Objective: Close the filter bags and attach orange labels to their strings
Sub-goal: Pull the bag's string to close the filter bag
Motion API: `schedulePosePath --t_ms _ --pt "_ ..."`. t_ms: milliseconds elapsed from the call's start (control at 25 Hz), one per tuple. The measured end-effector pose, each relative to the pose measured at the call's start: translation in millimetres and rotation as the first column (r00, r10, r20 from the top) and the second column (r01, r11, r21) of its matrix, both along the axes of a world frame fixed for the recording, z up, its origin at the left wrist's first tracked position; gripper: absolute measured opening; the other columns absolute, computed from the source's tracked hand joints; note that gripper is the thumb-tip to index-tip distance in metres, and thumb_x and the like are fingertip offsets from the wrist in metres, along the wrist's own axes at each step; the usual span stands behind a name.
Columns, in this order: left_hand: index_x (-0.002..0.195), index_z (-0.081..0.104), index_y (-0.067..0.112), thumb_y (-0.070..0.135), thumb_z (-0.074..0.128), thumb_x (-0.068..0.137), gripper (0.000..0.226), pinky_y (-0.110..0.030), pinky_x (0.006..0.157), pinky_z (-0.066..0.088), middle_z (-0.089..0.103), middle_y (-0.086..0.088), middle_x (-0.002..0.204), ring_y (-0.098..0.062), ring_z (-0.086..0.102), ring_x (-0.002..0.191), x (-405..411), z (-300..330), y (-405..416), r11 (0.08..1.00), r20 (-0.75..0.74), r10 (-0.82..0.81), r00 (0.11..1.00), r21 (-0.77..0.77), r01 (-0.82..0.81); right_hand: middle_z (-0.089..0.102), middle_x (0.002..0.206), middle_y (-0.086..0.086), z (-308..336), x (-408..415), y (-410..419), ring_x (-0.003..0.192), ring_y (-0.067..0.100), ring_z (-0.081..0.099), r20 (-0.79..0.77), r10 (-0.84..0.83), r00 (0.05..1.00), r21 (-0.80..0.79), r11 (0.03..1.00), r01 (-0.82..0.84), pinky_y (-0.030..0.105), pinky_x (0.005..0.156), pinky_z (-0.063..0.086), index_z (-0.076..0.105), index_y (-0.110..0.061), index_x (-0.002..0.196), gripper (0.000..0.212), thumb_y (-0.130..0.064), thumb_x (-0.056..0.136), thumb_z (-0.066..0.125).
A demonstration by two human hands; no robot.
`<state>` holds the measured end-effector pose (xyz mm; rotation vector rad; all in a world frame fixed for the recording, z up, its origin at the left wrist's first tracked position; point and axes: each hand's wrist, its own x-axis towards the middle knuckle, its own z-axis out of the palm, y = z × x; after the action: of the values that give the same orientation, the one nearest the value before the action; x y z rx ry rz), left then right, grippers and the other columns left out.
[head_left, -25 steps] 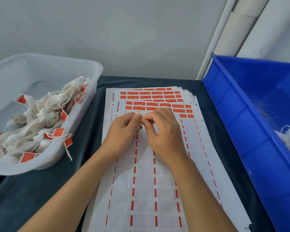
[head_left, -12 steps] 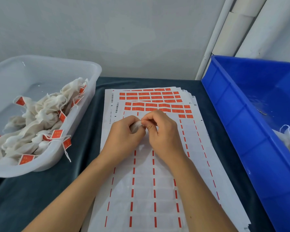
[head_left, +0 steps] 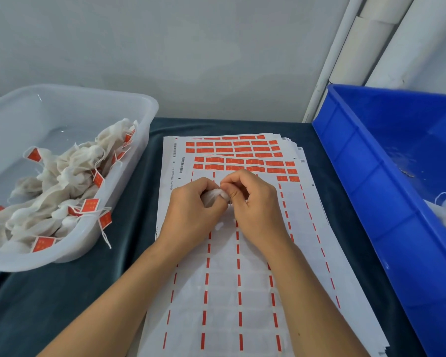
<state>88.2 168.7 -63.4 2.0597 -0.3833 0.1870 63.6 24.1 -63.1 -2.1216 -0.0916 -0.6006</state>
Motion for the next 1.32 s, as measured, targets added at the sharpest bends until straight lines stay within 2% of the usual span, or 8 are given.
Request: schedulePosePath --t_ms 320,520,640,760,960,1120,1160,1320 --pt "0.08 0.061 0.039 0.027 0.067 0.097 0.021 -0.004 0.065 0.043 0.062 0.02 0.067 0.006 0.061 0.077 -1.9 3.9 -0.8 0.997 -0.02 -0.055 0.998 0.053 0.056 0.061 0.094 -0.027 -0.3 -0.1 -7.3 0.097 -0.011 0.06 0.032 0.022 0.999 -0.034 0.999 -0.02 0.0 0.081 0.045 0.071 -0.024 0.101 0.005 -0.021 0.1 0.067" --pt "0.084 0.067 0.033 0.026 0.068 0.098 0.015 -0.011 0.064 0.046 0.066 0.017 0.075 -0.004 0.06 0.072 -1.8 3.5 2.8 0.987 -0.055 -0.163 0.985 -0.017 0.162 0.06 0.095 -0.028 -0.6 -0.1 -11.3 0.098 -0.007 0.061 0.056 0.033 0.998 -0.011 0.999 -0.033 0.004 0.082 0.047 0.072 -0.022 0.101 0.005 -0.02 0.099 0.068" --pt "0.089 0.069 0.032 0.044 0.068 0.098 0.015 -0.015 0.065 0.051 0.068 0.013 0.079 -0.008 0.065 0.075 2.2 5.7 3.5 0.988 -0.129 -0.145 0.981 -0.067 0.138 0.063 0.097 -0.03 1.1 -0.3 -10.1 0.1 -0.004 0.063 0.036 -0.015 0.999 0.077 0.997 0.012 0.005 0.081 0.049 0.07 -0.029 0.103 0.007 -0.023 0.1 0.067" --pt "0.095 0.069 0.032 0.048 0.068 0.096 0.016 -0.016 0.067 0.051 0.07 0.014 0.084 -0.004 0.068 0.08 6.8 6.4 3.6 0.996 -0.213 -0.083 0.974 0.004 0.086 0.07 0.098 -0.026 7.5 0.3 -12.2 0.092 0.004 0.069 0.058 -0.146 0.988 0.255 0.959 0.127 0.01 0.074 0.054 0.068 -0.037 0.102 0.007 -0.032 0.101 0.065" --pt "0.09 0.072 0.031 0.049 0.058 0.102 0.025 -0.021 0.076 0.052 0.072 0.018 0.087 -0.003 0.068 0.084 7.6 11.6 9.0 0.983 -0.252 -0.18 0.951 -0.071 0.168 0.076 0.091 -0.009 17.6 0.4 -20.9 0.084 0.014 0.076 -0.01 -0.297 0.955 0.668 0.708 0.228 0.02 0.068 0.061 0.073 -0.027 0.107 0.008 -0.028 0.101 0.066" --pt "0.087 0.067 0.024 0.055 0.051 0.102 0.038 -0.028 0.08 0.053 0.07 0.006 0.084 -0.018 0.067 0.082 6.9 12.3 12.5 0.945 -0.324 -0.325 0.888 -0.092 0.313 0.079 0.102 0.0 23.9 1.9 -23.7 0.095 0.027 0.079 -0.116 -0.044 0.992 0.949 0.29 0.124 0.032 0.073 0.064 0.071 -0.019 0.116 0.018 -0.025 0.1 0.065" --pt "0.087 0.068 0.021 0.059 0.047 0.098 0.045 -0.029 0.081 0.054 0.07 0.004 0.086 -0.021 0.068 0.084 6.6 12.5 14.2 0.941 -0.353 -0.336 0.873 -0.104 0.321 0.079 0.103 0.003 23.5 1.9 -24.5 0.094 0.028 0.079 -0.123 -0.018 0.992 0.957 0.262 0.123 0.033 0.072 0.064 0.071 -0.019 0.116 0.018 -0.024 0.1 0.065" --pt "0.091 0.073 0.022 0.062 0.038 0.097 0.053 -0.027 0.078 0.054 0.069 0.002 0.088 -0.023 0.067 0.084 8.5 11.4 19.1 0.94 -0.417 -0.334 0.845 -0.076 0.334 0.076 0.088 0.005 20.8 0.7 -25.0 0.075 0.019 0.076 -0.156 -0.033 0.987 0.926 0.342 0.158 0.032 0.072 0.062 0.072 -0.015 0.116 0.02 -0.022 0.099 0.064"
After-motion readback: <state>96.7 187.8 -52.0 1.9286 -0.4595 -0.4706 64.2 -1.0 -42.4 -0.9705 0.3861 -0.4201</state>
